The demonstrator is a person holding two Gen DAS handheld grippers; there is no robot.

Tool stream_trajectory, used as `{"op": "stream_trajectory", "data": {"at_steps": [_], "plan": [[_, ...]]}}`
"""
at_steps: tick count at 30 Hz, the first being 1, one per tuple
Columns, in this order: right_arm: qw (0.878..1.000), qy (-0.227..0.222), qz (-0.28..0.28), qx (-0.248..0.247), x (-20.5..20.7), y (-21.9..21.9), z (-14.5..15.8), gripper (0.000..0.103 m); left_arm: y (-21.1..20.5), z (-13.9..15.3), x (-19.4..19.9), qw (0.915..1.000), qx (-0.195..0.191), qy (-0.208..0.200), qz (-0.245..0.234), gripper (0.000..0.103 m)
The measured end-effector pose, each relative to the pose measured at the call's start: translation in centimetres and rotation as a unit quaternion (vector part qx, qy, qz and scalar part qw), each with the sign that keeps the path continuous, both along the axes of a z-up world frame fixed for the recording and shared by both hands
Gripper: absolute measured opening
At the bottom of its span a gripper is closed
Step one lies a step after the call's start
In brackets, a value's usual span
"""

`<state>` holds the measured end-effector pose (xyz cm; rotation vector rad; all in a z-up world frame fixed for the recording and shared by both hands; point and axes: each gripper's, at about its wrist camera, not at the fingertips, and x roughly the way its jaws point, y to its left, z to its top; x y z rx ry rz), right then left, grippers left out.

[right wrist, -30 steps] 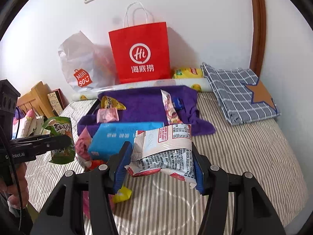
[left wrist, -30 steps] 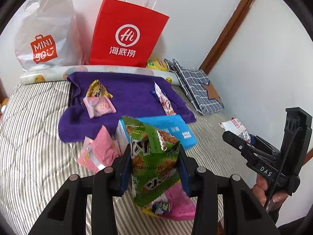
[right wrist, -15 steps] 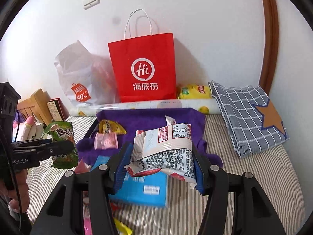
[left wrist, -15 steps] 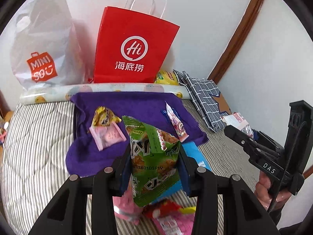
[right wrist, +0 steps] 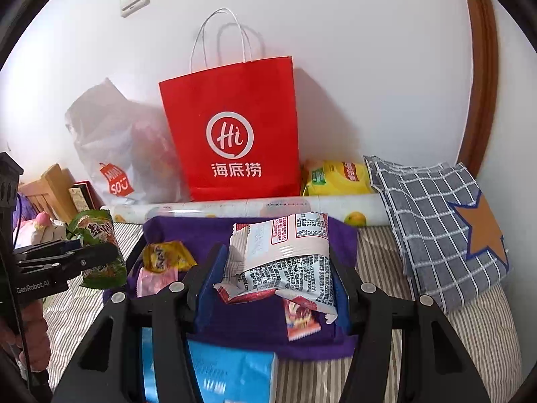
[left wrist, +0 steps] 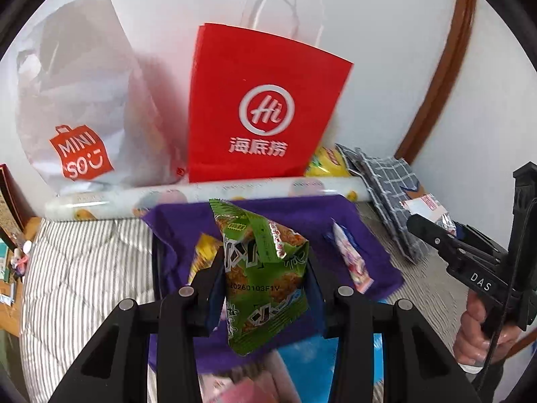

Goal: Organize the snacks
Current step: 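Lower both packets onto the purple towel and open both tools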

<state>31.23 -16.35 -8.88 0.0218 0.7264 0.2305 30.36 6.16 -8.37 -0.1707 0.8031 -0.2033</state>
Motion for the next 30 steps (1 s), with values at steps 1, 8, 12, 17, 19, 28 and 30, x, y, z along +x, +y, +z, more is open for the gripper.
{"op": "stream_trajectory", "data": {"at_steps": [1,8,12,17,19,28,30], "plan": [[1.000,0.002,0.001,-0.001,0.5,0.1,-0.4,0.056,0.1,-0.2,0.3,1.0000,0.000,0.000,0.002,0.040],[0.999,0.041,0.011,0.017,2.8,0.3,-4.5,0.056,0.0,-3.1,2.2,0.9996,-0.006,0.027,-0.009,0.040],[0.998,0.063,0.014,0.011,3.2,0.5,-6.3,0.056,-0.6,-5.0,2.8,0.9990,0.006,0.043,-0.013,0.040],[0.997,0.079,0.012,0.000,3.6,0.4,-8.0,0.056,-0.7,-7.0,3.1,0.9975,0.003,0.068,-0.015,0.040],[0.996,0.083,0.011,0.002,3.7,0.3,-8.4,0.056,-0.6,-7.4,3.0,0.9973,0.001,0.072,-0.013,0.041],[0.997,0.080,0.018,-0.003,3.5,0.5,-8.6,0.057,-0.3,-8.6,2.7,0.9961,-0.008,0.088,-0.007,0.041],[0.996,0.087,0.020,-0.007,3.6,0.6,-8.8,0.057,-0.2,-8.6,2.6,0.9959,-0.007,0.089,-0.007,0.041]]}}
